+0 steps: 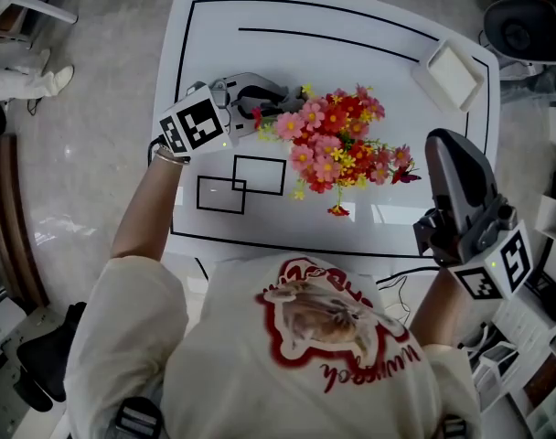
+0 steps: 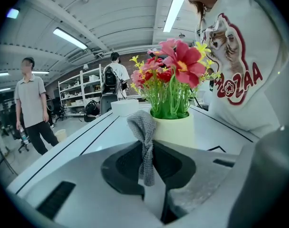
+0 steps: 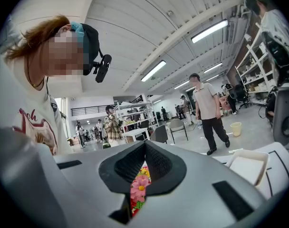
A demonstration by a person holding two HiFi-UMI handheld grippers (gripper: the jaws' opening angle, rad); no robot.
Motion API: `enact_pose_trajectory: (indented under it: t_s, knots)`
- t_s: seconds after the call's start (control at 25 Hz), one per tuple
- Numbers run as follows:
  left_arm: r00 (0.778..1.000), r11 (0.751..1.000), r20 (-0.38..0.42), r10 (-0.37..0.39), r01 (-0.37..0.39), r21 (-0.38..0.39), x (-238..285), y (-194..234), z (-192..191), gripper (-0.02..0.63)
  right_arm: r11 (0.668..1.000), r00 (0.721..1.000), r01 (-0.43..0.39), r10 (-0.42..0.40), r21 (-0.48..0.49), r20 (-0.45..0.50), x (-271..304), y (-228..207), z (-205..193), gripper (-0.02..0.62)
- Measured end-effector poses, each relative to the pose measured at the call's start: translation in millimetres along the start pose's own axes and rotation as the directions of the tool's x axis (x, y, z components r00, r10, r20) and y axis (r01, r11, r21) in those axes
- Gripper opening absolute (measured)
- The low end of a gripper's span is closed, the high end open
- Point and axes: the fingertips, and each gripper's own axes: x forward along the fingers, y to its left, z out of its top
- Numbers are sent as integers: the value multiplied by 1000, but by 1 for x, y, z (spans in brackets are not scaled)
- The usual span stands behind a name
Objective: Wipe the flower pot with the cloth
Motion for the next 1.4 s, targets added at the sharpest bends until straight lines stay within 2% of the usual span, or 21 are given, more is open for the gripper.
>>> enact_pose_trajectory:
  t_s: [0.48, 1.4]
  knots:
    - [999, 999, -1, 54, -54, 1, -11, -14, -3, 55, 1000, 998, 15, -14, -22, 53, -6, 22, 1, 0]
    - [984, 982, 7, 177, -177, -69, -24, -44, -2, 55, 999, 998, -3, 5, -42, 63, -22, 53, 0, 0]
